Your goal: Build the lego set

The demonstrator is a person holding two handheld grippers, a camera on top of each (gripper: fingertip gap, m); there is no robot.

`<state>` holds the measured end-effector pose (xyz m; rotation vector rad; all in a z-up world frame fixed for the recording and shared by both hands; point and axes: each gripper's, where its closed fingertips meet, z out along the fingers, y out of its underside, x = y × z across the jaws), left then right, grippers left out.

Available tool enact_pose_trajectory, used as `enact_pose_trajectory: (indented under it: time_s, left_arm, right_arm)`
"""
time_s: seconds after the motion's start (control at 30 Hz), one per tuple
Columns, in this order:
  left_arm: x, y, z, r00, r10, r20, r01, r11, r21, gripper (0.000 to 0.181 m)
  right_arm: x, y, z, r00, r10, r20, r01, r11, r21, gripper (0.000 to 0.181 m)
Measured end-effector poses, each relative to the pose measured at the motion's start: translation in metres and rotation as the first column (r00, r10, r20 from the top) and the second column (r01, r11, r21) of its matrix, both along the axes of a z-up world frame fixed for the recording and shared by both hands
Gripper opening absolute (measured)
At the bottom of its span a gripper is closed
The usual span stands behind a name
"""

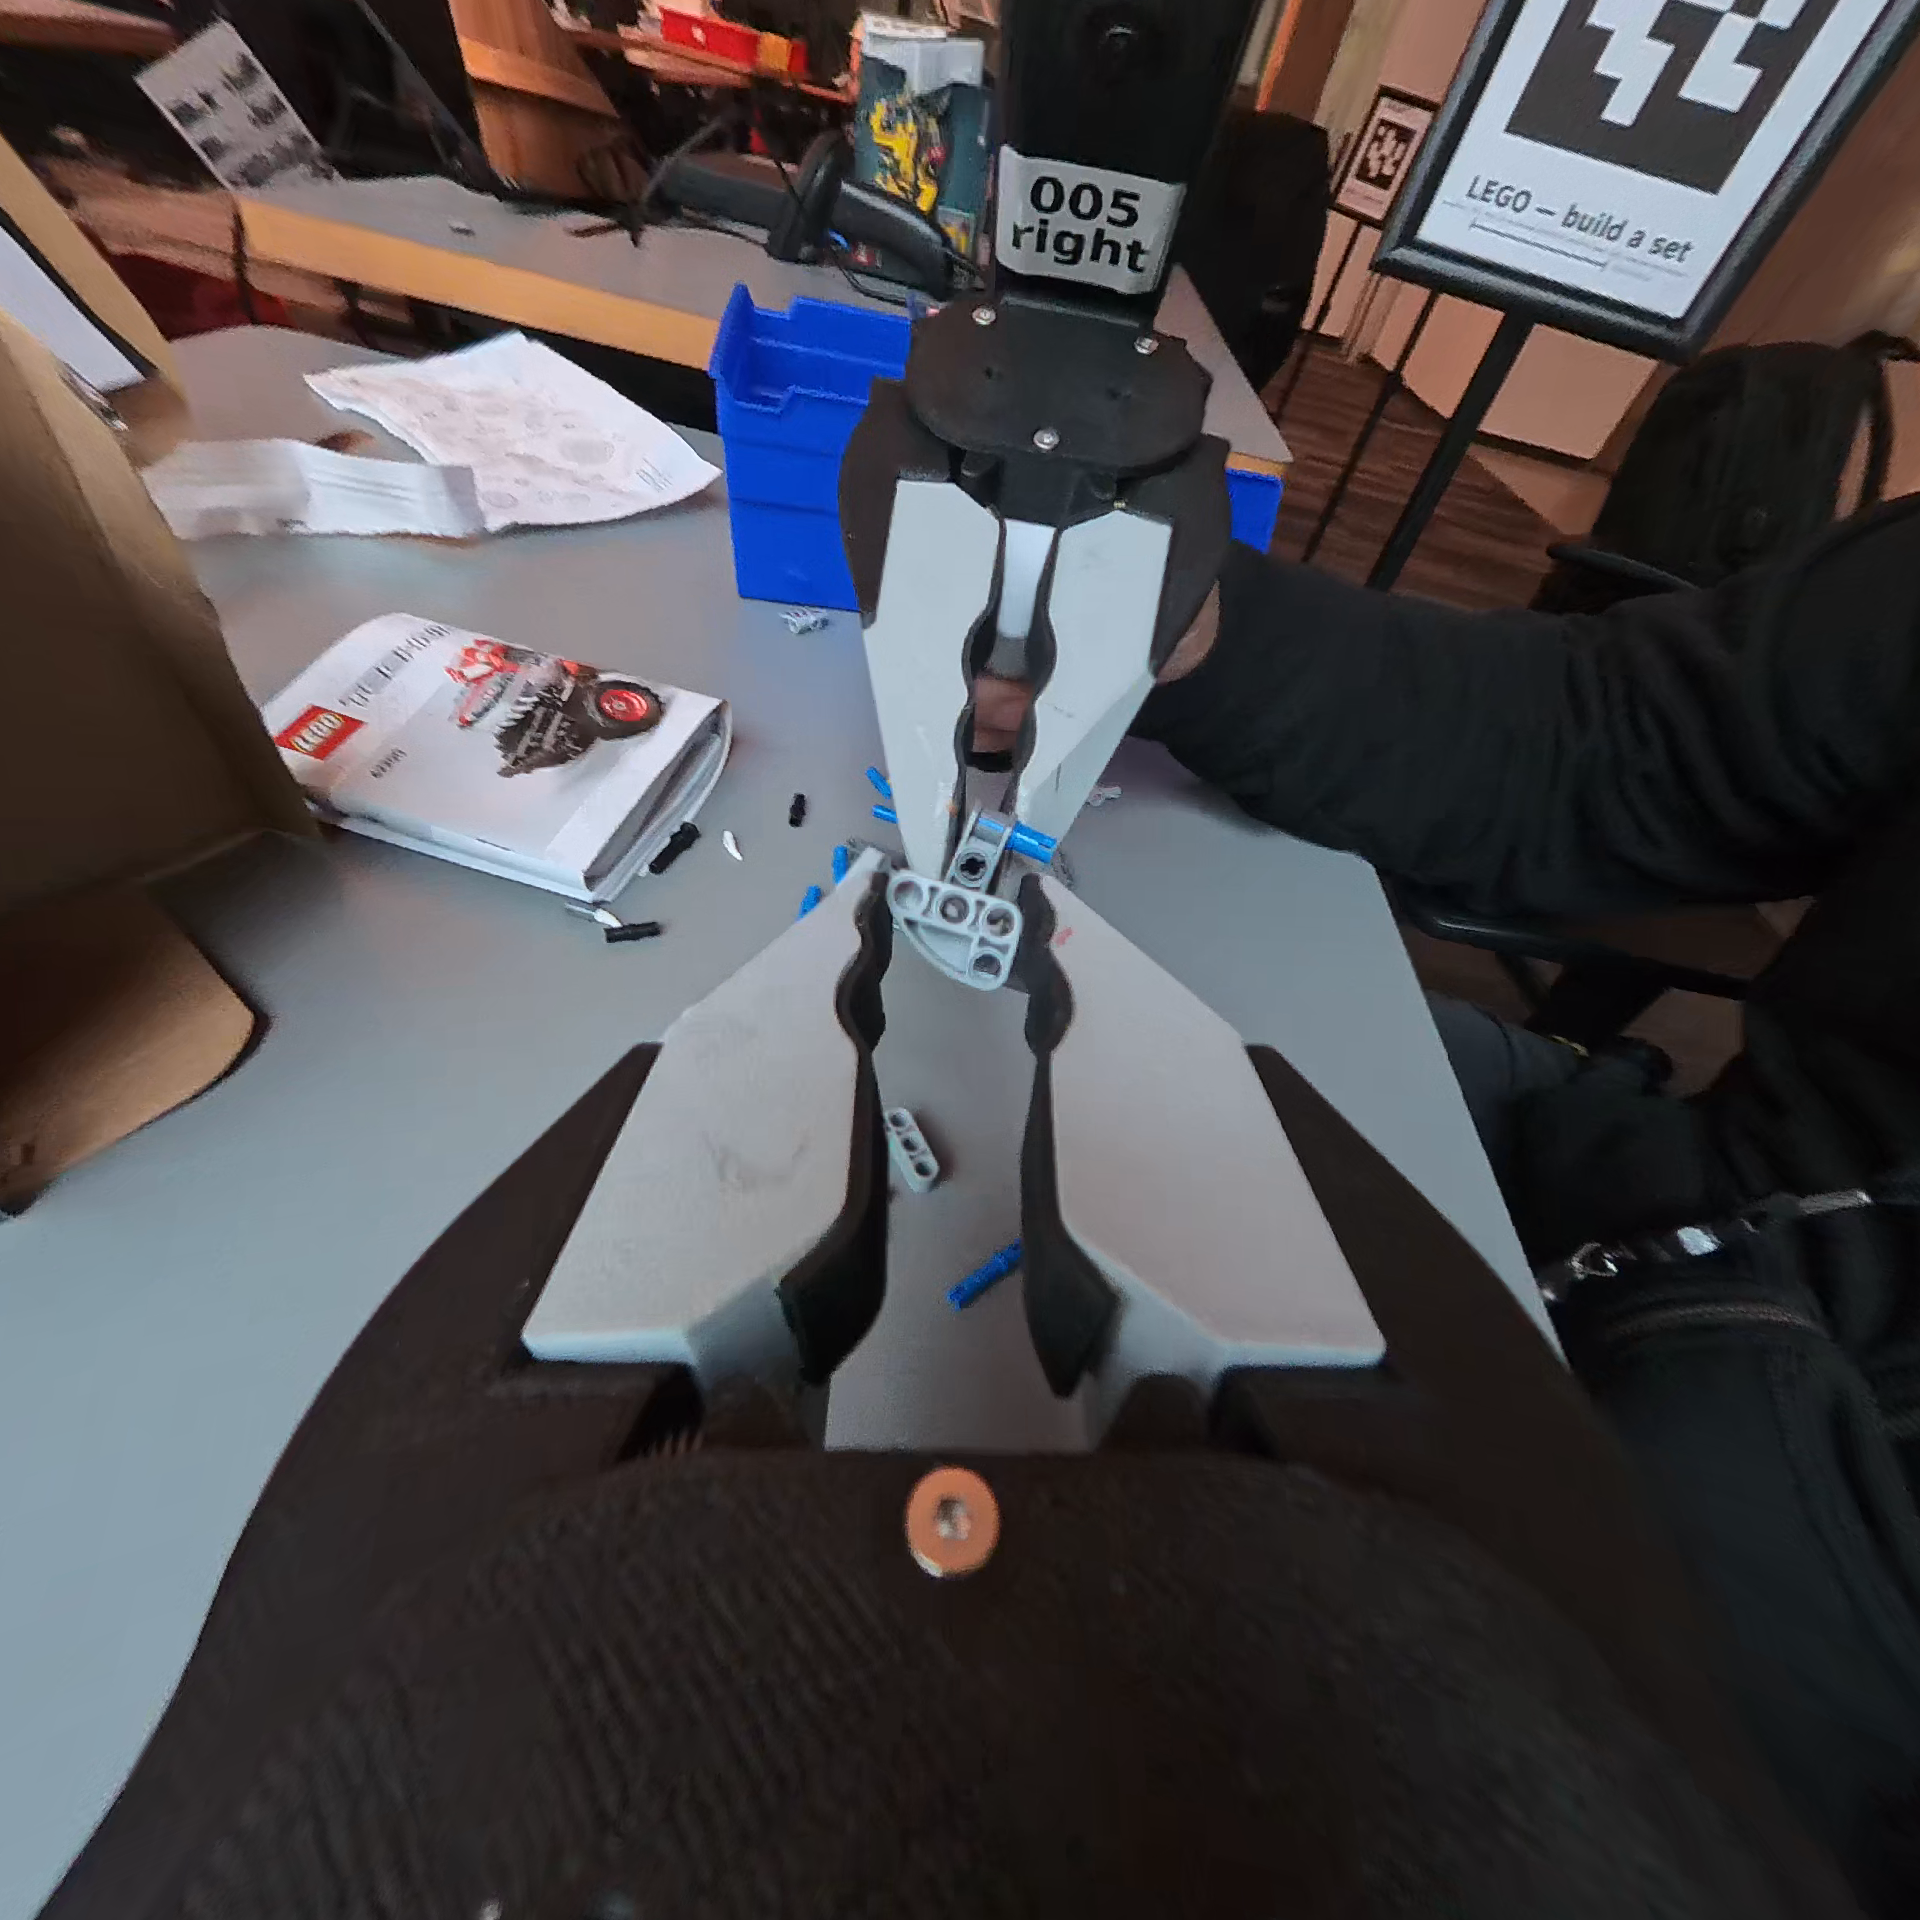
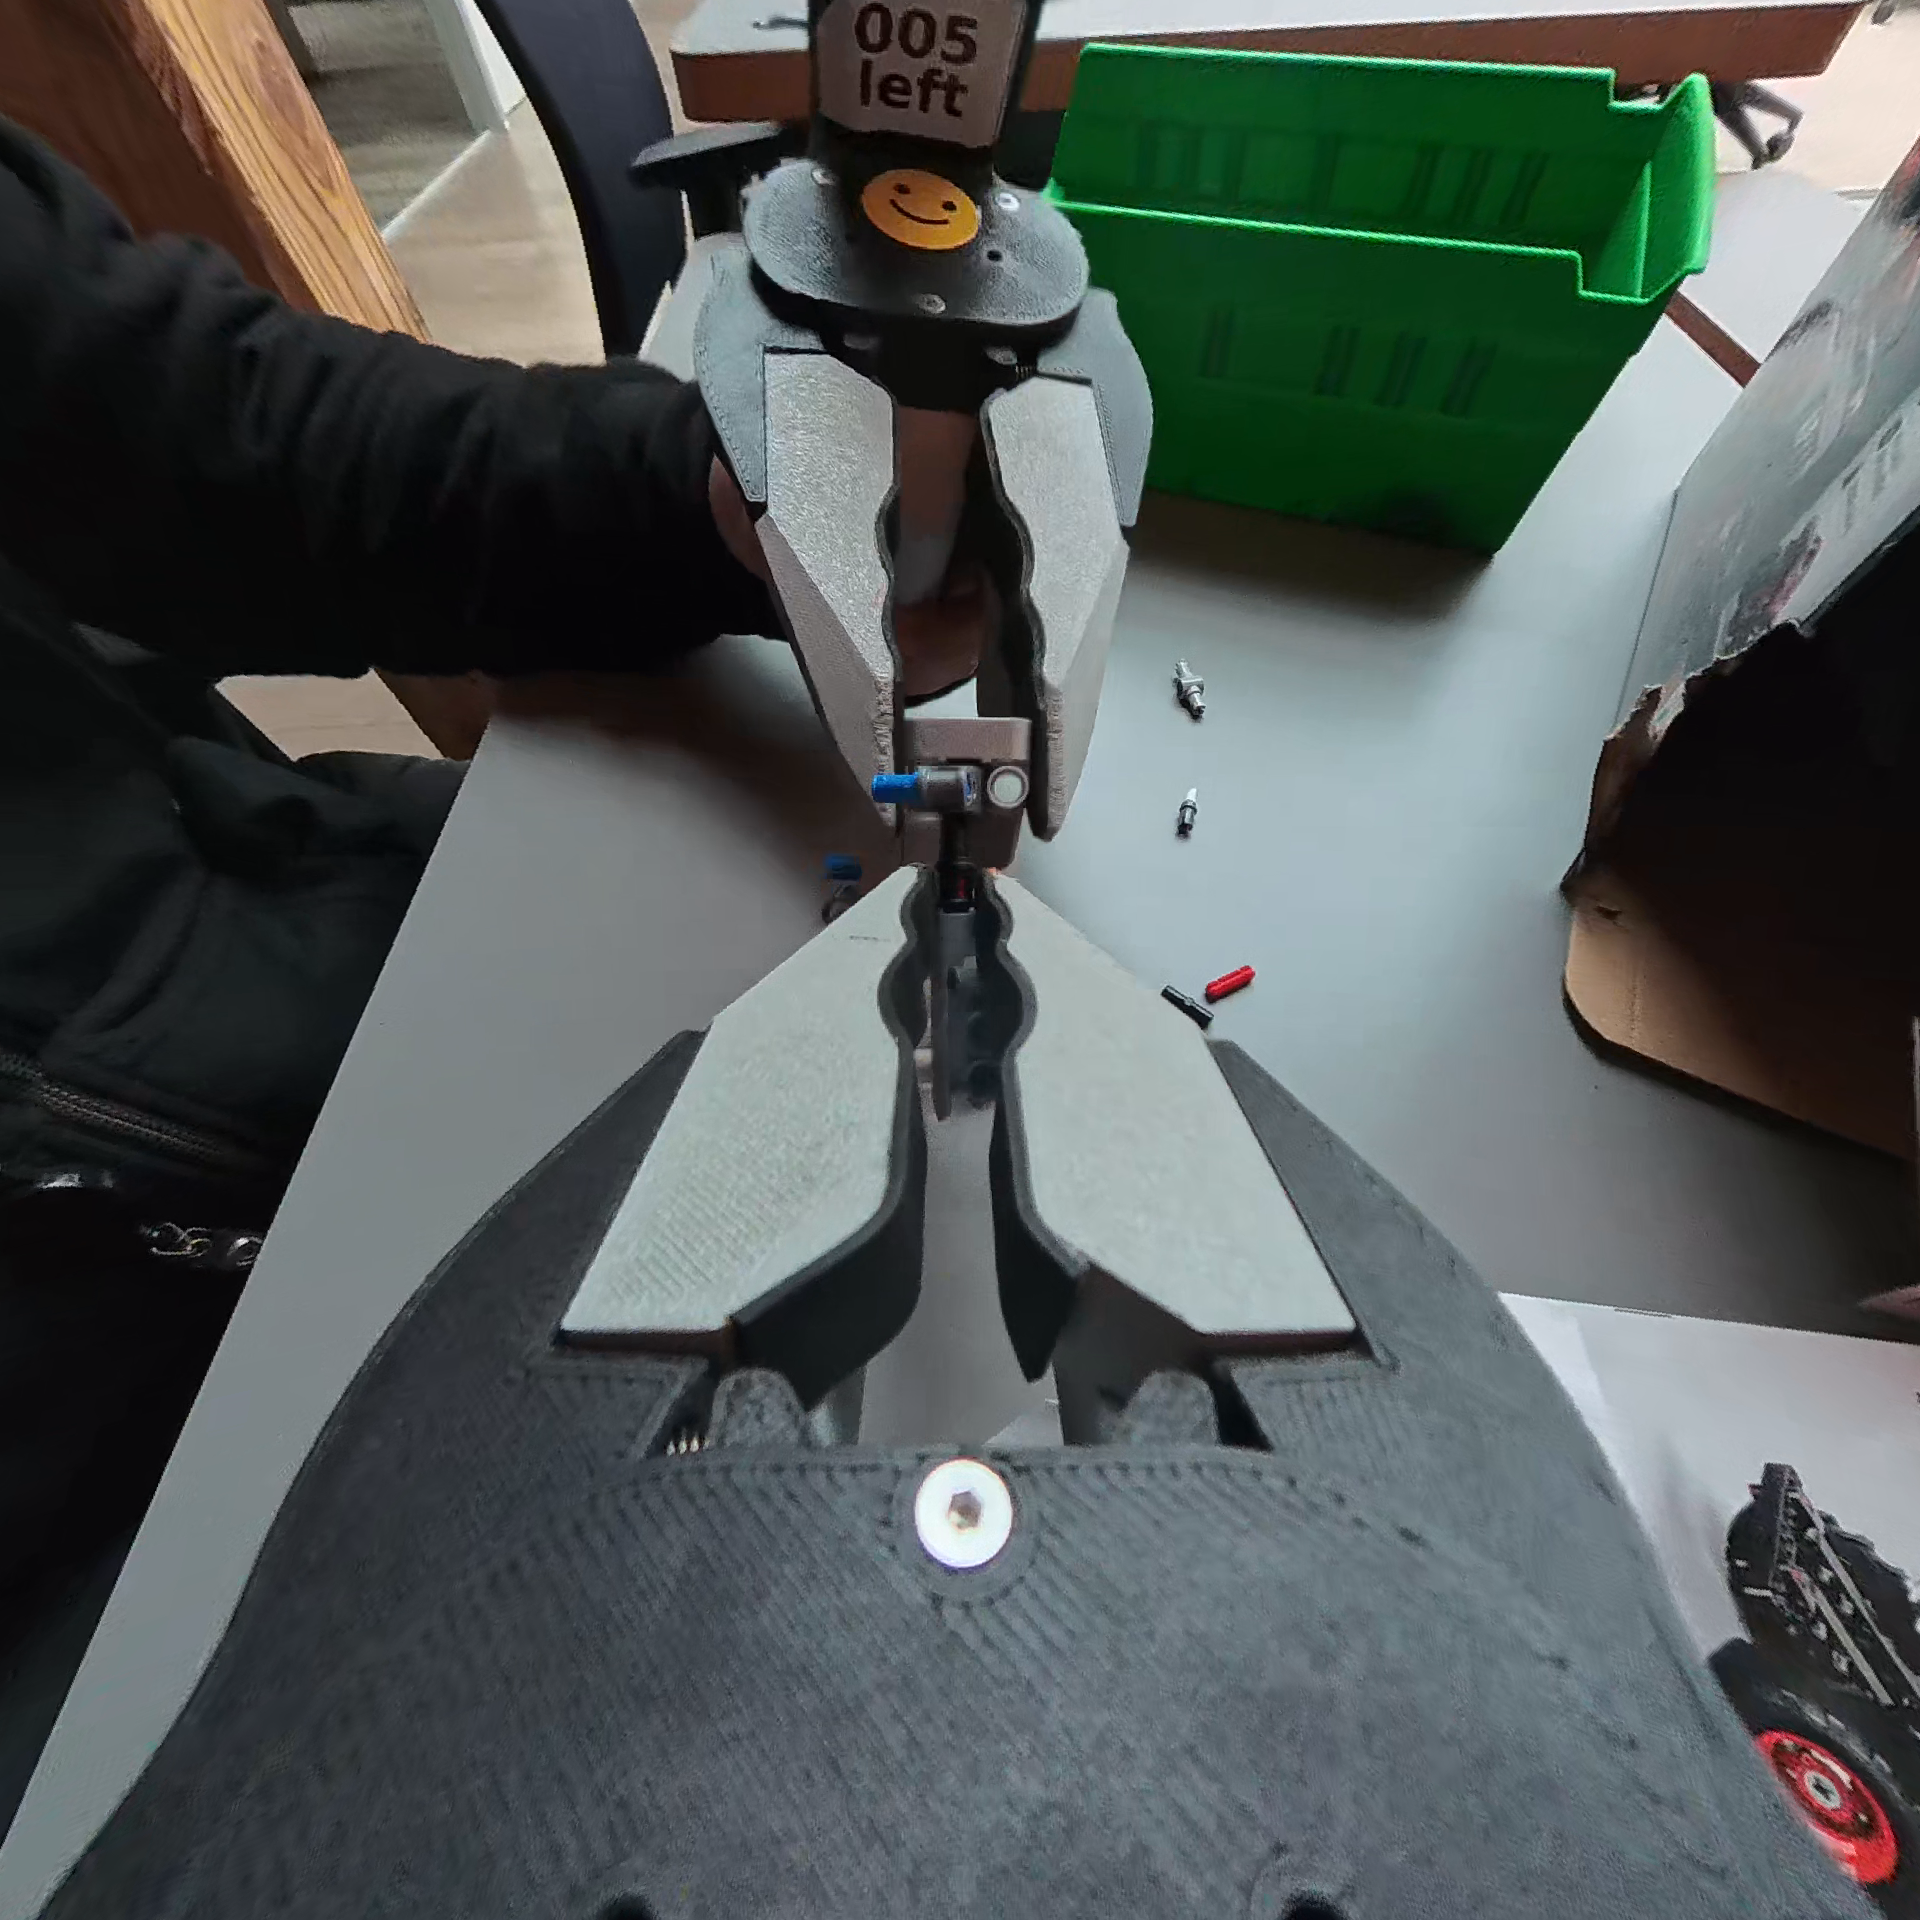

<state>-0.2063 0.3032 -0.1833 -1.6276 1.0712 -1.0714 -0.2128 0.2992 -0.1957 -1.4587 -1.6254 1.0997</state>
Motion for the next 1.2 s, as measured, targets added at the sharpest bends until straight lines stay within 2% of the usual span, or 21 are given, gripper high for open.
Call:
enact_pose_trajectory:
  time_s: [0.07,0.1,0.13,0.17,0.2,0.23,0.27,0.33,0.43,0.5,0.6,0.63,0.67,0.73,0.83,1.03,1.1,1.2]
  left_arm:
    - [0.001,0.003,0.002,0.999,0.038,-0.004,-0.038,0.998,0.045,0.022]
    - [-0.004,0.007,0.018,0.995,0.072,0.075,-0.078,0.994,0.077,0.022]
    - [-0.02,0.011,0.046,0.969,0.105,0.222,-0.122,0.99,0.065,0.021]
    - [-0.042,0.016,0.071,0.926,0.144,0.35,-0.172,0.984,0.05,0.021]
    - [-0.055,0.021,0.071,0.926,0.188,0.327,-0.222,0.973,0.069,0.021]
    - [-0.055,0.025,0.058,0.95,0.216,0.227,-0.241,0.967,0.086,0.022]
    - [-0.046,0.024,0.044,0.967,0.204,0.156,-0.218,0.972,0.082,0.022]
    - [-0.024,0.017,0.021,0.989,0.127,0.07,-0.127,0.992,-0.007,0.022]
    - [-0.01,0.011,-0.016,0.998,0.037,-0.055,-0.046,0.984,-0.174,0.022]
    - [-0.007,0.015,-0.035,0.993,0.051,-0.107,-0.074,0.973,-0.218,0.023]
    - [-0.004,0.018,-0.054,0.981,0.05,-0.189,-0.097,0.964,-0.248,0.043]
    - [-0.004,0.019,-0.054,0.98,0.056,-0.193,-0.104,0.964,-0.245,0.051]
    - [-0.005,0.019,-0.052,0.981,0.059,-0.186,-0.103,0.966,-0.237,0.051]
    - [-0.005,0.02,-0.042,0.988,0.066,-0.142,-0.096,0.972,-0.214,0.046]
    - [-0.006,0.022,-0.028,0.994,0.085,-0.065,-0.096,0.976,-0.193,0.033]
    - [0.002,0.014,-0.015,0.997,0.027,0.068,-0.006,0.956,-0.292,0.022]
    - [0.005,0.012,-0.017,0.998,0.018,0.064,0.003,0.953,-0.303,0.005]
    - [0.004,0.014,-0.017,0.998,0.031,0.06,-0.012,0.954,-0.3,0.004]
  right_arm:
    - [0.005,0.007,-0.009,0.997,-0.035,0.066,0.033,0.999,0.031,0.004]
    - [0.019,0.027,-0.034,0.965,-0.132,0.226,0.105,0.986,0.131,0.004]
    - [0.034,0.04,-0.054,0.927,-0.19,0.324,0.123,0.969,0.216,0.004]
    - [0.03,0.029,-0.05,0.958,-0.112,0.264,0.082,0.989,0.125,0.004]
    - [0.021,0.011,-0.026,0.993,-0.017,0.117,0.018,1.0,-0.008,0.004]
    - [0.018,0.006,-0.007,1.0,0.004,0.024,-0.002,0.998,-0.062,0.004]
    - [0.016,0.016,0.0,0.999,-0.05,0.004,0.05,0.997,-0.052,0.004]
    - [0.021,0.035,-0.009,0.987,-0.15,0.063,0.149,0.988,0.029,0.004]
    - [0.026,0.047,-0.022,0.972,-0.215,0.094,0.205,0.973,0.11,0.004]
    - [0.025,0.048,-0.022,0.969,-0.228,0.098,0.211,0.964,0.158,0.004]
    - [0.021,0.046,-0.017,0.969,-0.235,0.079,0.197,0.924,0.328,0.004]
    - [0.021,0.045,-0.017,0.969,-0.234,0.079,0.185,0.898,0.4,0.005]
    - [0.021,0.044,-0.017,0.968,-0.239,0.08,0.175,0.865,0.47,0.005]
    - [0.02,0.044,-0.016,0.965,-0.25,0.074,0.16,0.793,0.588,0.004]
    - [0.014,0.036,-0.014,0.972,-0.225,0.066,0.122,0.726,0.677,0.004]
    - [0.004,0.03,-0.015,0.97,-0.233,0.071,0.102,0.653,0.75,0.004]
    - [0.002,0.027,-0.015,0.971,-0.227,0.072,0.098,0.657,0.747,0.004]
    - [0.001,0.027,-0.013,0.971,-0.23,0.059,0.106,0.645,0.757,0.004]
